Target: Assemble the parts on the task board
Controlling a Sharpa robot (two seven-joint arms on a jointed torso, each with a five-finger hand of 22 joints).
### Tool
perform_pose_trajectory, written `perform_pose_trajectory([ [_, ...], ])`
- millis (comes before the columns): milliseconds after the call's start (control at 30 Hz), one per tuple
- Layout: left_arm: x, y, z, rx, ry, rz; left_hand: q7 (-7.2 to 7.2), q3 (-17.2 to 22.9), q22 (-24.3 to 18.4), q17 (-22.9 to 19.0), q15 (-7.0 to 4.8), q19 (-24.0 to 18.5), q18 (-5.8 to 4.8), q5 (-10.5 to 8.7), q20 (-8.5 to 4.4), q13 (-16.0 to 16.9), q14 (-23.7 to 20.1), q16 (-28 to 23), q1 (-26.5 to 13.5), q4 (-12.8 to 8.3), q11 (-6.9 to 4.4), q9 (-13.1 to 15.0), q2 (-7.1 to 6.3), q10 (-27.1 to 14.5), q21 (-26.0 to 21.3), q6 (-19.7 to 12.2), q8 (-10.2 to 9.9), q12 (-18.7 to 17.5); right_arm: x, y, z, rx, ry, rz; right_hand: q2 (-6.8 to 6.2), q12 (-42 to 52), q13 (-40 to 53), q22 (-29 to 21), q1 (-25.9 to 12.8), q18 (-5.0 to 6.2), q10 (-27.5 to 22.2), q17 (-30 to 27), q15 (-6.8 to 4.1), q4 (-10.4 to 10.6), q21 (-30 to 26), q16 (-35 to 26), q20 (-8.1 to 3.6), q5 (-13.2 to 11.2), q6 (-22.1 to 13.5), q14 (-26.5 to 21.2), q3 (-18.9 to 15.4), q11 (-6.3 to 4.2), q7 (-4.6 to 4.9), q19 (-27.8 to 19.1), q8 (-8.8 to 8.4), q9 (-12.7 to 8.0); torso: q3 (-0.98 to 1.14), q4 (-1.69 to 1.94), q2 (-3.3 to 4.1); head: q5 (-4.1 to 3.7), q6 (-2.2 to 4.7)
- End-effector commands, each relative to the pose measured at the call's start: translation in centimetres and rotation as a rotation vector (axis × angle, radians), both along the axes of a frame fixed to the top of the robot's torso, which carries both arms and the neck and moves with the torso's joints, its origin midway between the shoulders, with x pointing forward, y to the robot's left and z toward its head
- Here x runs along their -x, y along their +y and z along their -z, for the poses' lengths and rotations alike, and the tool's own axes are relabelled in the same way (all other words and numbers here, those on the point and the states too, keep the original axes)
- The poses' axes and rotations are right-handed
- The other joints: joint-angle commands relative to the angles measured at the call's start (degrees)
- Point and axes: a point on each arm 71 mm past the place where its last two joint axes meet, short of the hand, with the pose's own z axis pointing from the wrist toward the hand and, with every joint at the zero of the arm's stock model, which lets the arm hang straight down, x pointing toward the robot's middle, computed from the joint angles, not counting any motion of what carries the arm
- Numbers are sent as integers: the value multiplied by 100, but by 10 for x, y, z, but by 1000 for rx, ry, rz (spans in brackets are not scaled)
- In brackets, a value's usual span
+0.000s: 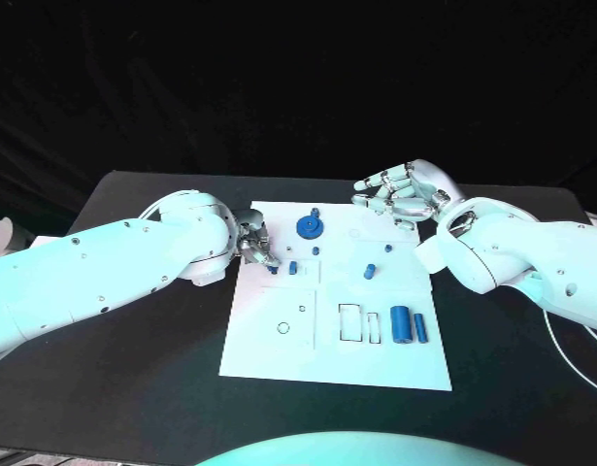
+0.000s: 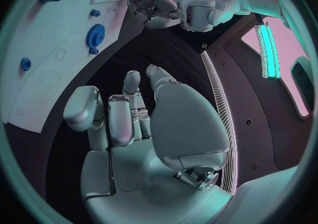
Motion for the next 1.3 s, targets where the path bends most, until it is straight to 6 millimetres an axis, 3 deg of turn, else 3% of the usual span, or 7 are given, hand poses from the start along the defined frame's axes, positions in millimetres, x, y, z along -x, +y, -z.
perform_pose_trajectory([
  [33,1,1,2,-26,19,4,-13,740,1212,1510,-20,409,-106,20,-8,-4,604,18,54,-715,1,46,16,46,23,37,20,-27,1,2,0,2,-6,-22,64,22,-5,-6,-5,80,-25,8,23,0,-26,-23,2,20,25,194,-33,-34,-15,20,26,10,-1,0,1,13,-9],
  [1000,3,-2,10,-25,47,1,-16,802,1208,1510,-20,406,-103,28,-10,71,604,18,1,-709,1,62,-5,73,7,53,31,23,1,2,0,5,-6,-23,69,31,-2,-4,-3,80,-23,8,23,0,-26,-24,2,19,25,194,-37,-34,-15,22,26,10,6,-6,2,-6,-26],
  [1100,3,-3,11,-24,53,0,-24,845,1209,1510,-23,407,-103,82,-12,104,604,18,-47,-704,-6,78,-32,90,5,68,44,46,1,2,0,5,-6,-23,69,31,-2,-4,-3,80,-23,8,23,0,-26,-24,2,19,25,194,-37,-34,-15,22,26,10,4,-1,1,-12,-27],
  [1200,3,-3,11,-16,64,-3,-46,901,1216,1510,-36,411,-105,363,-21,144,604,18,-174,-687,-23,117,-107,119,15,107,80,74,1,2,0,5,-6,-23,69,31,-2,-4,-3,80,-23,8,23,0,-26,-24,2,19,25,194,-37,-34,-15,22,26,10,6,-4,0,-10,-28],
  [1300,3,-4,12,-14,76,-7,-81,875,1227,1510,-53,418,-110,435,-31,174,604,18,-309,-643,-44,148,-166,145,38,160,117,96,1,3,0,5,-6,-24,69,31,-3,-5,-3,80,-24,8,23,0,-26,-24,2,19,26,194,-37,-34,-15,22,26,10,6,-3,0,-15,-35],
])
